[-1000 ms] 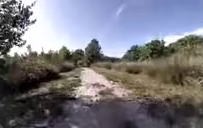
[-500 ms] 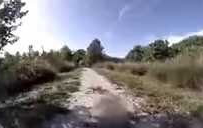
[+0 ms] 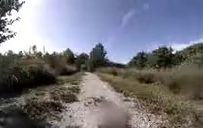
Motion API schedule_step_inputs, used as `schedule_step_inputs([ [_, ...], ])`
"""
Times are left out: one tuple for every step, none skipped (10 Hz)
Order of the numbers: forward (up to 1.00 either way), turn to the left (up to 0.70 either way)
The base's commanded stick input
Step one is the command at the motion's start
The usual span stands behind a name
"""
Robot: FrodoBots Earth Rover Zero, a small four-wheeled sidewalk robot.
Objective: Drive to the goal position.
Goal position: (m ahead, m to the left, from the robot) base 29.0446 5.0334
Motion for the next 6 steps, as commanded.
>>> schedule_step_inputs([
  [0.85,0.0],
  [0.85,0.0],
  [0.85,0.0],
  [0.85,0.0],
  [0.85,0.0],
  [0.85,0.0],
])
